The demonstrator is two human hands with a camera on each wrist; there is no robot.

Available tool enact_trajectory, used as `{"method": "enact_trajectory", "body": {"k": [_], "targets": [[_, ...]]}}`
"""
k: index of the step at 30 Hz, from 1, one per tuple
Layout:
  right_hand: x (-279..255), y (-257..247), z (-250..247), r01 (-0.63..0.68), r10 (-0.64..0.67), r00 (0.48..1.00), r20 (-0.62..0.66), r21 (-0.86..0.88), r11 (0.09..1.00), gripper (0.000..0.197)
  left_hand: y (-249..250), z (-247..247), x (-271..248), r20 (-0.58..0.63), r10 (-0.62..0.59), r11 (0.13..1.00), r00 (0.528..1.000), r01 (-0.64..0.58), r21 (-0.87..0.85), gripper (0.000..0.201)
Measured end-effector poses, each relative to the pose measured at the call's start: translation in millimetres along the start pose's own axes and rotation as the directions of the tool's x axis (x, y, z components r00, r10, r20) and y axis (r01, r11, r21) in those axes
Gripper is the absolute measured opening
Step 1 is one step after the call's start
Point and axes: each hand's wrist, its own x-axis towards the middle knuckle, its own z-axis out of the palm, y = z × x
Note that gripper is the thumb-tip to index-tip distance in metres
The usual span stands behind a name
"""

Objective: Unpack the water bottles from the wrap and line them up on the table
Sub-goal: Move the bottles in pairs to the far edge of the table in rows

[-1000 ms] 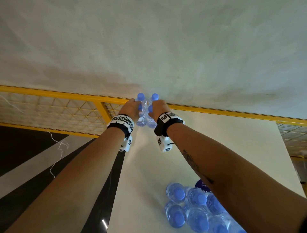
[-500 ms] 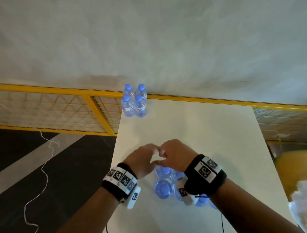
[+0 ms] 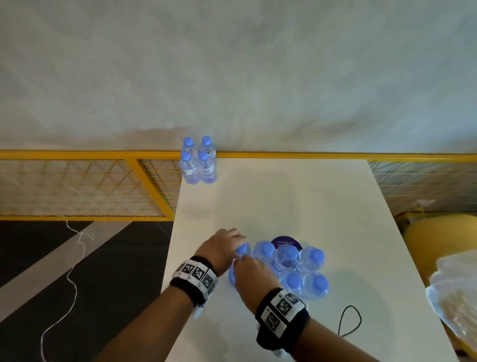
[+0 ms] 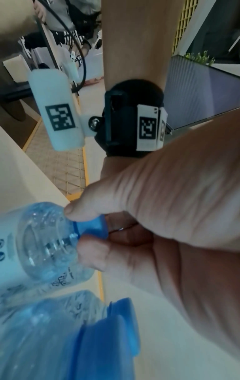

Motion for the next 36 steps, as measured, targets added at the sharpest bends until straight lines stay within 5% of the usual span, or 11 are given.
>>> {"method": "enact_trajectory", "body": {"k": [6, 9, 18, 24, 29, 36], "targets": [[10, 9, -28, 0.048, -0.048, 0.999, -0.009, -0.005, 0.999, 0.020, -6, -30, 15, -0.097, -0.079, 0.992, 0.992, 0.088, 0.096, 0.017], [33, 20, -67, 0.023, -0.015, 0.998, -0.057, 0.137, 0.990, 0.018, -17, -64, 39, -0.166, -0.105, 0.985, 0.980, 0.126, 0.120, 0.022], [181, 52, -116, -0.063, 0.096, 0.989, -0.117, 0.253, 0.965, 0.014, -72, -156, 153, -0.318, -0.180, 0.951, 0.931, 0.247, 0.184, 0.015], [254, 68, -112, -0.054, 0.096, 0.986, -0.135, 0.289, 0.956, 0.011, -125, -149, 208, -0.298, -0.282, 0.910, 0.912, 0.352, 0.219, 0.023], [293, 67, -112, -0.035, 0.082, 0.983, -0.165, 0.272, 0.962, 0.017, -147, -138, 233, -0.227, -0.315, 0.909, 0.921, 0.362, 0.206, 0.006], [327, 64, -120, -0.007, 0.064, 0.974, -0.218, 0.250, 0.968, 0.015, -160, -144, 259, -0.208, -0.303, 0.907, 0.930, 0.348, 0.237, 0.019]]}}
